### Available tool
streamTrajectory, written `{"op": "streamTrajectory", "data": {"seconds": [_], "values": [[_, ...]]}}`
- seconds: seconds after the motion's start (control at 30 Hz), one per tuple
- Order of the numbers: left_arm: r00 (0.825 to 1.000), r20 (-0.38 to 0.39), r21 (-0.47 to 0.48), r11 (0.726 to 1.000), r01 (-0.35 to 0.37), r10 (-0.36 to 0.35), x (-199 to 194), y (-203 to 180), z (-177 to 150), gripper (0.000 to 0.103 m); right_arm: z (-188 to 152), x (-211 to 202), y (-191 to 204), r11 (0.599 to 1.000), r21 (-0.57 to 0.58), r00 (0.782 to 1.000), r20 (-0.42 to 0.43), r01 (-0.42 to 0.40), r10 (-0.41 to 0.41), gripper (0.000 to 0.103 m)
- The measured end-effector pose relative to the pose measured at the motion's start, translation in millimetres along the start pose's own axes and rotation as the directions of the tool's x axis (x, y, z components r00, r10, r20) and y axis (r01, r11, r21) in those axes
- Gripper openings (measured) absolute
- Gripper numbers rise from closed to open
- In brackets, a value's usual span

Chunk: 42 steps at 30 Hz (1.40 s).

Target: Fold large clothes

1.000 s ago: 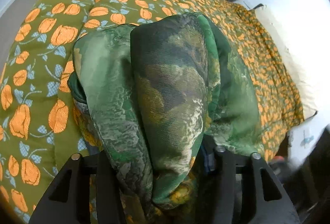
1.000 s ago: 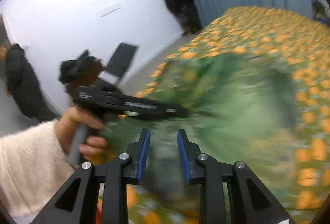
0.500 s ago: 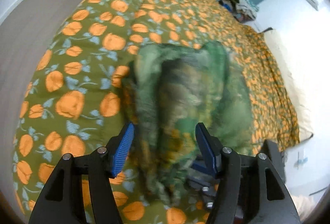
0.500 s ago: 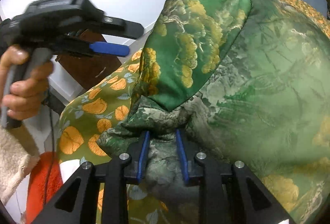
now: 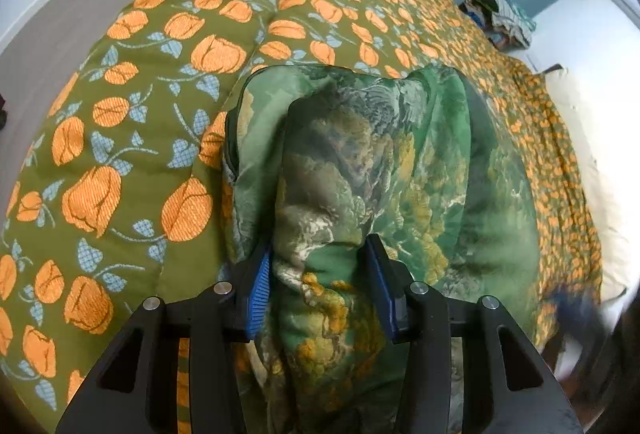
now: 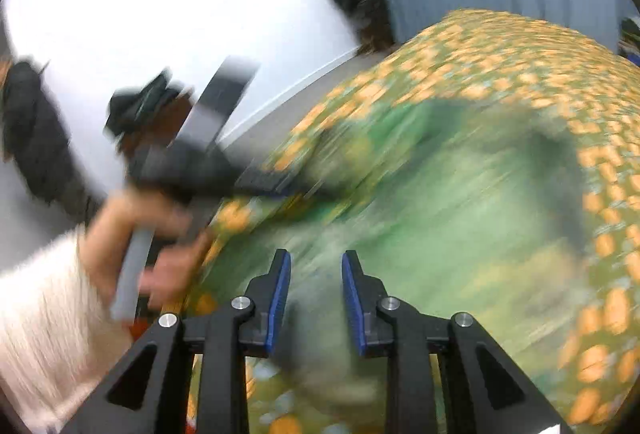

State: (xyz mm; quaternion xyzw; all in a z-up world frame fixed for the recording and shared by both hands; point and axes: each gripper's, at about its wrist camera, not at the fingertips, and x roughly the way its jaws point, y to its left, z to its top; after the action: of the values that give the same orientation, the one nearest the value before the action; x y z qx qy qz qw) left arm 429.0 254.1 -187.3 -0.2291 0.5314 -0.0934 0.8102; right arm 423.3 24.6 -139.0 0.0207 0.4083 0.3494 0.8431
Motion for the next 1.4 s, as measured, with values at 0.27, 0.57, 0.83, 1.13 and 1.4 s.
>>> {"op": "streamTrajectory", "data": {"seconds": [0.27,0.57,0.83,1.13,1.4], "values": [[1.000,0.006,-0.021,1.000,-0.022,0.022,13,-6,-9,0.046,103,111,-62,0.992,0.086,0.977,-0.199,0.097,-0.078,0.031],[0.999,-0.021,-0.020,0.999,-0.041,0.041,21,-5,-4,0.046,76,151,-81,0.982,0.140,0.958,-0.272,0.129,-0.087,0.031],[1.000,-0.007,-0.020,0.999,-0.029,0.028,23,-4,-4,0.047,-40,-6,-54,0.998,0.033,0.984,-0.173,-0.047,0.052,0.031],[0.998,-0.001,-0.017,0.998,-0.057,0.057,28,-7,-6,0.049,-105,23,-55,0.993,0.102,0.982,-0.181,0.066,-0.047,0.023],[0.998,-0.005,-0.019,0.998,-0.068,0.068,17,-13,-3,0.055,-100,-32,-15,0.995,-0.004,0.990,-0.092,0.104,-0.104,0.047]]}}
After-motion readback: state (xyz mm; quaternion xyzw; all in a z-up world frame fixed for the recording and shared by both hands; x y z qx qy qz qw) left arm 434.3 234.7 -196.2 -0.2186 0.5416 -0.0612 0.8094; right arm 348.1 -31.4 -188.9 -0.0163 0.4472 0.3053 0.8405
